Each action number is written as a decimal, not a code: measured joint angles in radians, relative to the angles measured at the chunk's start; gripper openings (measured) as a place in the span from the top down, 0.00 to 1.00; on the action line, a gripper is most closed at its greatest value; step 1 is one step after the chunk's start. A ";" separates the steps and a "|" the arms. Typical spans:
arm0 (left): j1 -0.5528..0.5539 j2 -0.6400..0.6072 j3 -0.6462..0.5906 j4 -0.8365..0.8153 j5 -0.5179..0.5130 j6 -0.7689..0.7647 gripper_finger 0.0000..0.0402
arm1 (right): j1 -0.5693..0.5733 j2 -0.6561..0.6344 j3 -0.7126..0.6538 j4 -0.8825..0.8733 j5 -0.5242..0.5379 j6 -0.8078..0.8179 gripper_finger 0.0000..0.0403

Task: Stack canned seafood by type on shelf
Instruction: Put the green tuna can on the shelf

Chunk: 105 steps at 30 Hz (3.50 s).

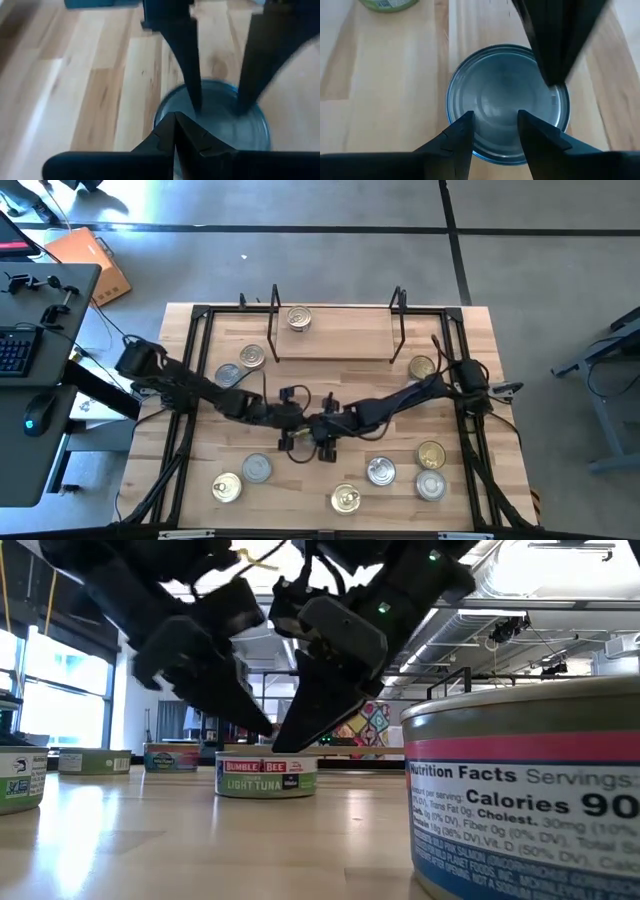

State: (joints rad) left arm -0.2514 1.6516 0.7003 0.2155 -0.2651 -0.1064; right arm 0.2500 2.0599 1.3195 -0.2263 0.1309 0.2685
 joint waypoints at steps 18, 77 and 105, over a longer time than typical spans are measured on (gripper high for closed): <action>0.091 0.081 0.003 0.055 0.131 0.014 1.00 | 0.005 -0.082 -0.095 0.110 0.006 -0.193 0.64; 0.179 0.125 -0.081 0.193 0.174 0.013 1.00 | 0.053 -0.043 -0.090 0.113 0.196 -0.749 0.26; 0.143 0.012 -0.098 0.137 0.200 0.045 1.00 | 0.110 0.001 -0.090 0.101 0.393 -0.702 0.26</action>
State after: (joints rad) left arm -0.1089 1.6638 0.6019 0.3522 -0.0653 -0.0618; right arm 0.3603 2.0612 1.2293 -0.1249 0.5240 -0.4335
